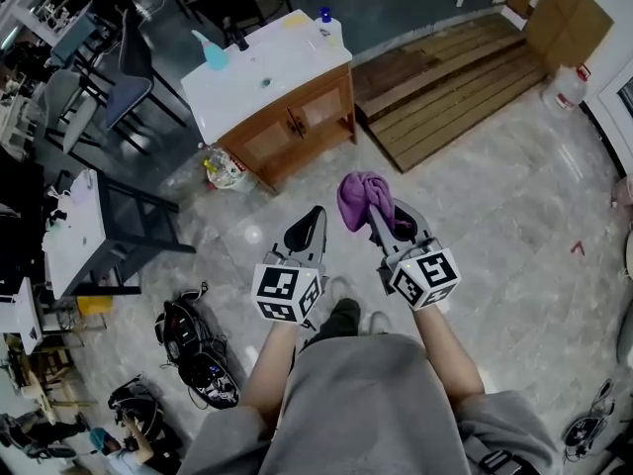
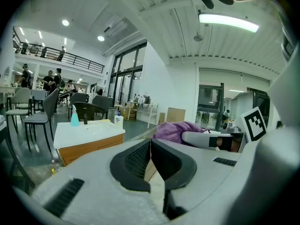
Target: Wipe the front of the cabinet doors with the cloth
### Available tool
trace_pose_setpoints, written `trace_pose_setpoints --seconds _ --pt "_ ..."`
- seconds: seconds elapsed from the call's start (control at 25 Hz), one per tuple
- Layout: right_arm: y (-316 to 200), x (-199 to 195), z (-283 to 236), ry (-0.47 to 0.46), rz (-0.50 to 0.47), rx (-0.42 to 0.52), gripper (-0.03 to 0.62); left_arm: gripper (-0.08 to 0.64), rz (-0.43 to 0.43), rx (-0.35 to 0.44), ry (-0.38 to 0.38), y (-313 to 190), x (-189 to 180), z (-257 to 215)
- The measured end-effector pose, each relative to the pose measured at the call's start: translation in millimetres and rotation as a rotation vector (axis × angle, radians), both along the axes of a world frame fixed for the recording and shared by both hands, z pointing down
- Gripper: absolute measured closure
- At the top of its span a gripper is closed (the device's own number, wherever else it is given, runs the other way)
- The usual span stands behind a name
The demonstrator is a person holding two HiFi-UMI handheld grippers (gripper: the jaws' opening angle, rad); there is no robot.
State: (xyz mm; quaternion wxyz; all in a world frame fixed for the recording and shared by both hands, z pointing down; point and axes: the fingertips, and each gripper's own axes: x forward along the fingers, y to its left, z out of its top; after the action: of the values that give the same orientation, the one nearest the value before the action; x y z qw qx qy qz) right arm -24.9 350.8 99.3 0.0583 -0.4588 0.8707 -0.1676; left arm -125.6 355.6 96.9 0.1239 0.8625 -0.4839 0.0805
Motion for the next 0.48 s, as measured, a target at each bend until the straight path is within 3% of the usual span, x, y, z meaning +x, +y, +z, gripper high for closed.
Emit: trace_pose_setpoints --seconds 0.48 --pt "-59 -58 9 0.018 0.034 -0.030 0.522 0.549 0.027 -0.029 0.006 -60 -60 11"
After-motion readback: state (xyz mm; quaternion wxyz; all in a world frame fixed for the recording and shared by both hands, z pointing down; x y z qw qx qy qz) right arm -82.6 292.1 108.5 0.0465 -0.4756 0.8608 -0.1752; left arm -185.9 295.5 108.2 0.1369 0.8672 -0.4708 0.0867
